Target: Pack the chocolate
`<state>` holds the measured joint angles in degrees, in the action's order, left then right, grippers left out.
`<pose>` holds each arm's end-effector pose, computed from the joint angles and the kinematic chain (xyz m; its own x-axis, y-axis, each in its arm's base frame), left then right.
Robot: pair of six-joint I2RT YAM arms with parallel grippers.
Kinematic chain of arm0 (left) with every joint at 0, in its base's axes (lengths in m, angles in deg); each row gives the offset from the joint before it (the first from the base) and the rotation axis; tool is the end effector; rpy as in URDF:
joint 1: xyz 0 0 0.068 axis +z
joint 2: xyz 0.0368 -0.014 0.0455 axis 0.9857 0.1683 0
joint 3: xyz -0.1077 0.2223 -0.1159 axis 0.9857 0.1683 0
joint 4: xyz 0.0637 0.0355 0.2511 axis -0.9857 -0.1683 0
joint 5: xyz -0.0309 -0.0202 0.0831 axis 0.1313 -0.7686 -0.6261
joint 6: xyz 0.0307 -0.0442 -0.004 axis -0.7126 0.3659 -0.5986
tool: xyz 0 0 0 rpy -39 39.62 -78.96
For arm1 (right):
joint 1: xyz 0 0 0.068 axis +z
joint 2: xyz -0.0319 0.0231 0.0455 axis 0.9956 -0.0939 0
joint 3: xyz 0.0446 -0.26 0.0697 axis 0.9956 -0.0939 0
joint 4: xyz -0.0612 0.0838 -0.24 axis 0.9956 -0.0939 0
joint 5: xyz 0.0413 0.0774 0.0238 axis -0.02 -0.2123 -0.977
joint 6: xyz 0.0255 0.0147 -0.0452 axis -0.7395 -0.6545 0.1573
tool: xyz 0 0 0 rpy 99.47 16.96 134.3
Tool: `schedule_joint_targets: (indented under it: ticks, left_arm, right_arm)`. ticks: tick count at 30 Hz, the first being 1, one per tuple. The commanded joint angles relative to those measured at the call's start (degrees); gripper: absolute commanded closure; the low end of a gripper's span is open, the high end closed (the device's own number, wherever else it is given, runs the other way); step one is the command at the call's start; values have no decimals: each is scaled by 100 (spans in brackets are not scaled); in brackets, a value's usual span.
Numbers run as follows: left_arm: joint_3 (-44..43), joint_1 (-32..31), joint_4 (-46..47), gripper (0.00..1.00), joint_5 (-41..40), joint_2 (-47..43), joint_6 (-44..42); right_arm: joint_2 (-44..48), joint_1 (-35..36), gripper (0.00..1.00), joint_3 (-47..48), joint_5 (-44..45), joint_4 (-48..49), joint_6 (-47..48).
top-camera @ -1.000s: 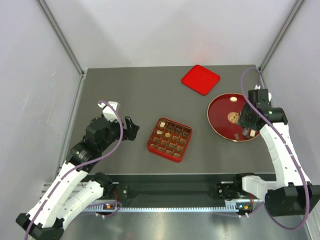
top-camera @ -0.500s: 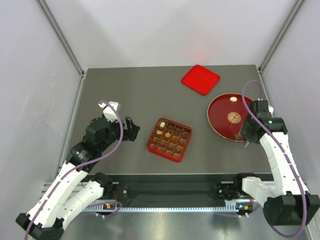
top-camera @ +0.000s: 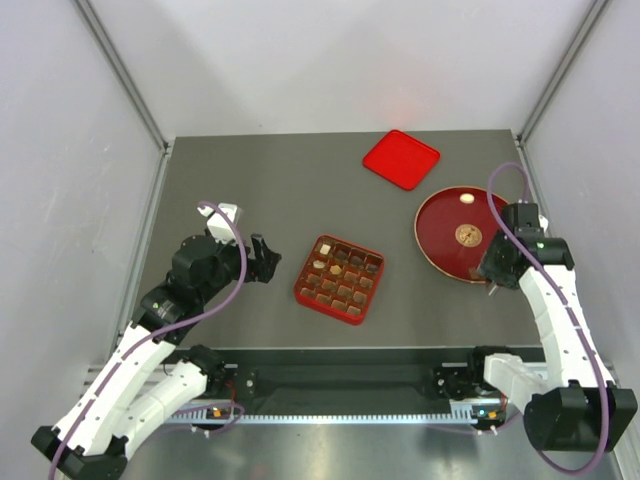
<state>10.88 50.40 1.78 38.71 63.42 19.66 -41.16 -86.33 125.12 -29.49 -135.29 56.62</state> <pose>0.1283 -0.0729 0.3254 -0.4502 -0.1033 -0.8869 0.3592 0.8884 -0.2858 0.1689 -0.0130 0.2882 -0.7610 0.4283 -0.4872 0.4895 0.8720 0.0021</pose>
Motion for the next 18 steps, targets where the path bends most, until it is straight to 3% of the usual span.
schedule_joint_targets:
  ticks: [1, 18]
  left_arm:
    - [12, -24, 142, 16, -26, -21, -2]
    - [4, -24, 142, 16, -43, -3, -11]
  right_arm:
    - [39, -57, 59, -108, -100, 289, 23]
    - [-128, -75, 61, -143, -109, 509, 102]
